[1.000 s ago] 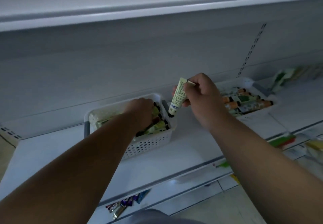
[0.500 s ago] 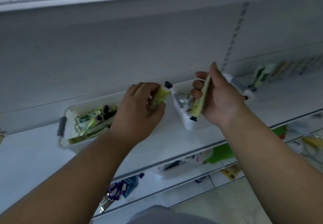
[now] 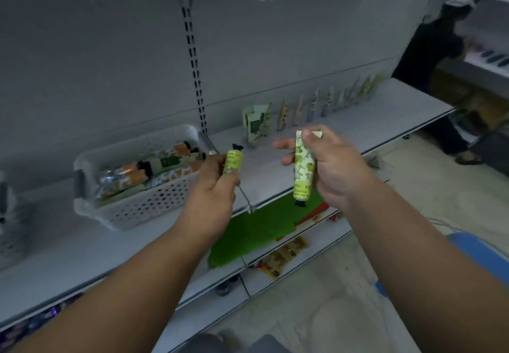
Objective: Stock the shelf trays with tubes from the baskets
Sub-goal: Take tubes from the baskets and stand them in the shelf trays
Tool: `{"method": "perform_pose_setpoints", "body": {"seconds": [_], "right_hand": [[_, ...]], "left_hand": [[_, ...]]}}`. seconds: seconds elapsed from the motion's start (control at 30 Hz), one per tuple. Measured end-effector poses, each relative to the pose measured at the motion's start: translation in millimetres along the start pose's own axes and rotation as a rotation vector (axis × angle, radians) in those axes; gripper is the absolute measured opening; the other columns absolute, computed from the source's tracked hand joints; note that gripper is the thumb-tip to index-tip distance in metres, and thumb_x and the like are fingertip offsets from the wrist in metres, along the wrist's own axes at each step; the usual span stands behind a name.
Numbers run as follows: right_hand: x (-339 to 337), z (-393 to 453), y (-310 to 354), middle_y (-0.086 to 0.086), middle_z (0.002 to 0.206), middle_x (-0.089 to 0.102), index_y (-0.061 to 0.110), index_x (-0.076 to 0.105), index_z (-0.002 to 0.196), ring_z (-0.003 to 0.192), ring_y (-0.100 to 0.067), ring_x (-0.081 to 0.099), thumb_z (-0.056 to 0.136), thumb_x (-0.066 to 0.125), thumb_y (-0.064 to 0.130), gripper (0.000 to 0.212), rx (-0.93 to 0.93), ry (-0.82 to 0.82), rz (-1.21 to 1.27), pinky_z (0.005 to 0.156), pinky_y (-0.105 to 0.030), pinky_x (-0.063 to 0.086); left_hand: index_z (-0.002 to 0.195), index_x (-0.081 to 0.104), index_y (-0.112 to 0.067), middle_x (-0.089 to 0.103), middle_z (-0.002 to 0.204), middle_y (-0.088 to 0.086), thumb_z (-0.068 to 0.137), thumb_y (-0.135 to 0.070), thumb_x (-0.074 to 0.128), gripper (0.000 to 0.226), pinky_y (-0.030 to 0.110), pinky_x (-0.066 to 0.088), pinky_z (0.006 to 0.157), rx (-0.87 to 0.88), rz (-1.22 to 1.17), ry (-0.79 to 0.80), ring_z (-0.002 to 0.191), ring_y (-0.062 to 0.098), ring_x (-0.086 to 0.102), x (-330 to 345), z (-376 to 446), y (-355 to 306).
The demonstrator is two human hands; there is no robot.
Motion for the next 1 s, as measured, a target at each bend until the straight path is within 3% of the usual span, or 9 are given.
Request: {"method": "perform_pose_setpoints", "body": {"seconds": [0.1,0.2,0.3,0.47,0.6,0.7,0.8,0.9,1.0], "right_hand": [[-40,24,3,-0.008,0.093,0.074,0.016,0.057,0.09,0.075,-0.021,0.06,0.101,0.047,0.021,0.016,-0.032,-0.1,-0.129,0.062,-0.033,0.043],[-74,47,14,0.004,0.073,0.069,0.023,0.07,0.079,0.068,-0.015,0.06,0.094,0.06,0.025,0.019,-0.094,-0.204,-0.265,0.059,-0.03,0.047],[-95,69,32,0.009,0.076,0.072,0.03,0.073,0.073,0.071,-0.005,0.066,0.09,0.067,0.023,0.019,-0.184,-0.224,-0.38,0.061,-0.017,0.052],[-107,122,58,0.015,0.063,0.06,0.025,0.074,0.087,0.058,0.003,0.055,0.089,0.067,0.028,0.008,-0.31,-0.12,-0.652,0.054,-0.01,0.039],[-90,179,67,0.002,0.072,0.062,0.013,0.07,0.082,0.067,-0.012,0.055,0.091,0.063,0.026,0.017,-0.514,0.013,-0.929,0.06,-0.028,0.04],[-70,205,78,-0.005,0.08,0.065,0.012,0.071,0.088,0.074,-0.02,0.058,0.09,0.062,0.02,0.012,-0.718,0.094,-1.037,0.065,-0.029,0.04],[-50,223,76,-0.008,0.084,0.064,0.01,0.07,0.096,0.077,-0.022,0.057,0.092,0.061,0.02,0.014,-0.827,0.206,-1.097,0.067,-0.029,0.04],[-30,235,59,-0.006,0.081,0.062,0.011,0.068,0.089,0.074,-0.021,0.055,0.092,0.058,0.019,0.013,-0.86,0.346,-1.158,0.062,-0.029,0.038],[-18,242,45,-0.006,0.074,0.059,0.011,0.064,0.079,0.071,-0.024,0.053,0.09,0.058,0.017,0.015,-0.91,0.417,-1.24,0.056,-0.03,0.032]], "left_hand": [[0.109,0.051,-0.02,0.047,0.072,0.003,0.097,-0.018,0.044,0.014,0.031,0.037,0.053,-0.022,0.027,0.009,0.057,0.014,0.041,35,21,4],[0.118,0.047,-0.021,0.051,0.075,0.0,0.097,-0.021,0.046,0.021,0.031,0.04,0.055,-0.038,0.124,0.058,0.061,0.015,0.047,70,58,9],[0.117,0.044,-0.026,0.058,0.081,0.005,0.094,-0.015,0.052,0.027,0.032,0.049,0.049,-0.093,0.1,0.027,0.063,0.019,0.058,91,90,9],[0.117,0.051,-0.028,0.063,0.09,0.0,0.092,-0.019,0.061,0.029,0.031,0.055,0.052,-0.159,0.082,-0.058,0.061,0.016,0.066,103,118,12],[0.105,0.06,-0.03,0.067,0.083,-0.005,0.089,-0.025,0.065,0.018,0.026,0.053,0.054,-0.174,0.123,-0.228,0.061,0.01,0.066,99,134,20],[0.099,0.06,-0.034,0.068,0.077,-0.007,0.088,-0.03,0.065,0.013,0.03,0.054,0.058,-0.209,0.158,-0.375,0.06,0.008,0.066,95,127,30],[0.106,0.062,-0.03,0.068,0.08,-0.007,0.089,-0.025,0.062,0.018,0.032,0.055,0.062,-0.264,0.189,-0.447,0.063,0.011,0.066,98,121,37],[0.103,0.062,-0.032,0.068,0.082,-0.004,0.088,-0.016,0.058,0.022,0.042,0.057,0.071,-0.291,0.14,-0.487,0.071,0.019,0.067,99,117,43],[0.093,0.059,-0.037,0.069,0.083,-0.004,0.083,-0.014,0.064,0.025,0.048,0.057,0.069,-0.296,0.123,-0.531,0.072,0.024,0.067,98,113,46]]}}
Point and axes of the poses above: each hand's wrist, its own z-axis towards the middle knuckle, its own x-axis out of the palm, y = z × x, the point moved 10 cm from there along z, towards the middle knuckle
